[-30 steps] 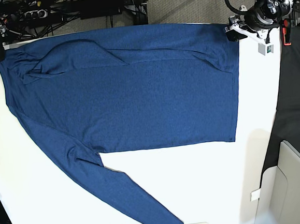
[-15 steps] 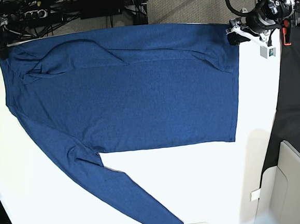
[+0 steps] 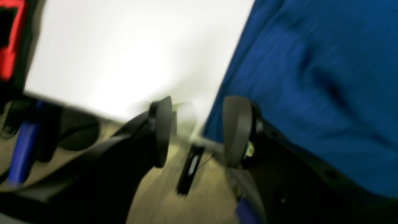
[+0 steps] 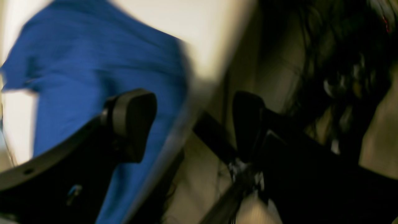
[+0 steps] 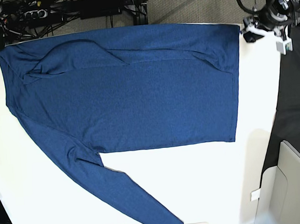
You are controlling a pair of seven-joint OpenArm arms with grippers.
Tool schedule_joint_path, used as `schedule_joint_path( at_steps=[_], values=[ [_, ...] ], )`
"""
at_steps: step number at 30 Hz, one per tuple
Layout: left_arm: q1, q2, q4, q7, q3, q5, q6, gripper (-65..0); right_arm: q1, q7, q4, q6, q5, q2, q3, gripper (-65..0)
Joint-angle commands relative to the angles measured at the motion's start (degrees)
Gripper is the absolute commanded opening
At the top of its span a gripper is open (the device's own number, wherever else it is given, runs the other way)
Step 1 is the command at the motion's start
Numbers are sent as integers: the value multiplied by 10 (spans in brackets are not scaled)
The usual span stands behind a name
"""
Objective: Fold the T-shirt properly
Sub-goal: 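Release the shoulders and move both grippers to the shirt's hem corners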
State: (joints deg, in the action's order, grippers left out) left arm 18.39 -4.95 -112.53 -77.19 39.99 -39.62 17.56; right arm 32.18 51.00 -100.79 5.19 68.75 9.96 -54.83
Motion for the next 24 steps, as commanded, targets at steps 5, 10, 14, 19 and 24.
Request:
schedule_joint_path(
  at_steps=[5,10,14,19,24],
  values=[
    [-41,-7,-13,2,-1,-21,1,-397,-11,-7,-147,12,16,13,7,-227],
    [-102,-7,-12,1,-4,-21,1,-400,-66,-8,-152,36,11,35,3,-227],
    [-154,-7,-11,-24,-21,-18,1,-397,-119,-8,-146,88,-47,51,9,-227],
    [-214,-6,13,-28,-64,-16,1,-395,-190,-8,-118,112,-157,106,66,-227],
    [-265,-5,84,-8,-75,-16,0,-395,-265,-8,-60,116,-246,143,129,-227]
  ],
)
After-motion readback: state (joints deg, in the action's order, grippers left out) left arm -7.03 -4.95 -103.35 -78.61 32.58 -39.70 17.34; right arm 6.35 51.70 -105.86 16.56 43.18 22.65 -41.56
